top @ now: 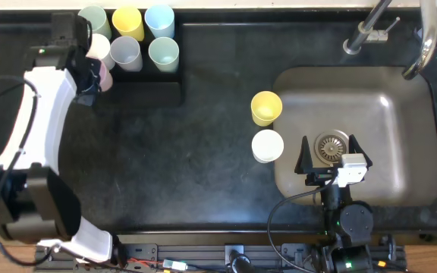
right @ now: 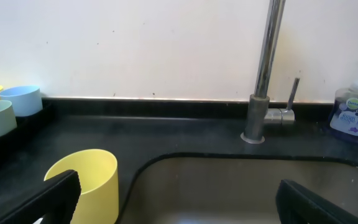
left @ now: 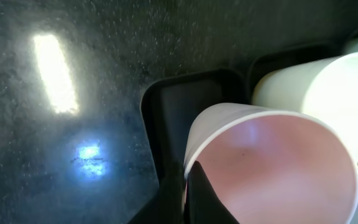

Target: Store Cups

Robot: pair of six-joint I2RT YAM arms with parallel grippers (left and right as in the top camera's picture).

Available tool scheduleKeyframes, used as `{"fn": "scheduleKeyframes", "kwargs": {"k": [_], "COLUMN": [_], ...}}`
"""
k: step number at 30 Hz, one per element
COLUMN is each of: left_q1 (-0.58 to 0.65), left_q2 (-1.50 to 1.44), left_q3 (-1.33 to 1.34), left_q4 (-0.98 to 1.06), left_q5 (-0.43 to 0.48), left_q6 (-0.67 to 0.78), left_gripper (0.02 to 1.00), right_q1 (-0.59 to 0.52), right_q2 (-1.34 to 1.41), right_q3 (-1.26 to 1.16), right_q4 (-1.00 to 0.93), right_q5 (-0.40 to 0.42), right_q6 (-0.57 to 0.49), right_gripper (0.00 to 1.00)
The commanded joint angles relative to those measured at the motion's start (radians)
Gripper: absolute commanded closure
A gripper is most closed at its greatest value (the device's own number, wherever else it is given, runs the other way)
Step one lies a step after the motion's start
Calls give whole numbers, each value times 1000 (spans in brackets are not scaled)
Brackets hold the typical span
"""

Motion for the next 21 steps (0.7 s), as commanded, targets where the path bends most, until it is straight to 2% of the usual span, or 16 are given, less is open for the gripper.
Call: {"fn": "scheduleKeyframes", "kwargs": {"k": [1, 21], "left_q1": [2, 8], "left_q2": [22, 57], "left_q3": [-8, -8], "left_q4": [0, -17], "left_q5": [8, -52], "left_q6": [68, 82], "left_gripper": [982, 982], "right_q1": [-4, -4], "right_q2": [-6, -6], "right_q3": [-13, -13], "right_q4": [6, 6], "right_q5": [6, 6], "right_q6": [-4, -4], "right_gripper": [3, 3]}}
